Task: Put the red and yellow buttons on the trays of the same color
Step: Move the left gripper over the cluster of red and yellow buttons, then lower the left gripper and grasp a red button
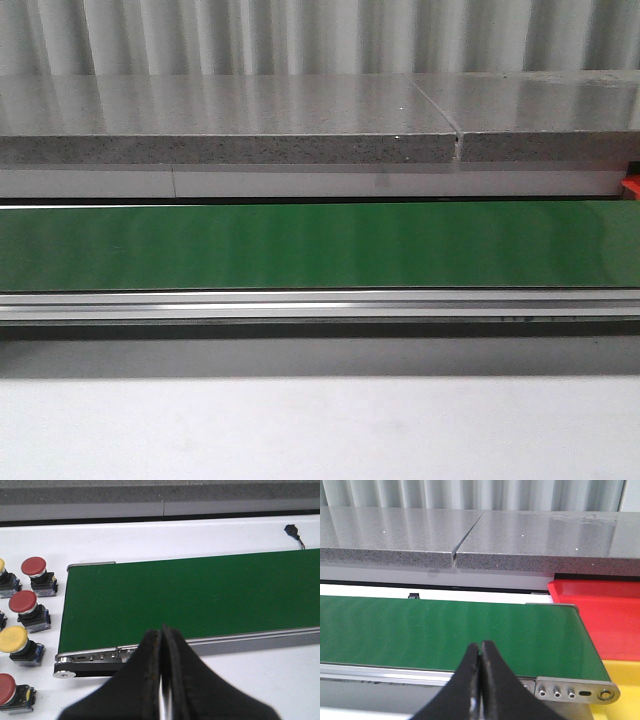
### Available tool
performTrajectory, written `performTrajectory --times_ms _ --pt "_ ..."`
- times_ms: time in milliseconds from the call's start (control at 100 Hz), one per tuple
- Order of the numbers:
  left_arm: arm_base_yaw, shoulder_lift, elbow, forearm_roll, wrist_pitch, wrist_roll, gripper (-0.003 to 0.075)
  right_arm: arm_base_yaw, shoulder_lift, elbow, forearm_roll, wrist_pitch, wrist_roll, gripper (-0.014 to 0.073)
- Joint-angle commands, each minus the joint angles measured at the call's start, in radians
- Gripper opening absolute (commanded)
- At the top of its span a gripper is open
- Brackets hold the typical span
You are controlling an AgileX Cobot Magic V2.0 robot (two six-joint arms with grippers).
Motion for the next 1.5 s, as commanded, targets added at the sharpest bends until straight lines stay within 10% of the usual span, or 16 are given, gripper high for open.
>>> performTrajectory --times_ms 0,140,430,830,1490 --pt "-0.009 0.024 -0.031 -0.02 -0.061 -0.004 -0.002 -0.002 -0.006 -0.014 -0.002 -0.077 -0.002 -0.0067" --pt "-0.009 0.034 -0.008 -0.054 -0.066 -0.004 0.0064 -0.002 -0.006 -0.014 -0.002 -0.077 -0.002 -0.0067" --pt "-0.009 0.034 0.054 -0.085 -0.066 -0.112 0.0695 -0.002 -0.006 -0.014 -0.002 -0.077 -0.002 -0.0067" --pt "0.098 0.04 0.056 0.161 -0.066 -0.471 0.065 -0.002 -0.006 -0.014 -0.002 -0.077 -0.002 -0.0067" --pt "0.424 0.392 0.056 0.142 -0.135 -0.459 0.065 -0.002 -0.006 -0.014 -0.002 -0.077 -0.002 -0.0067"
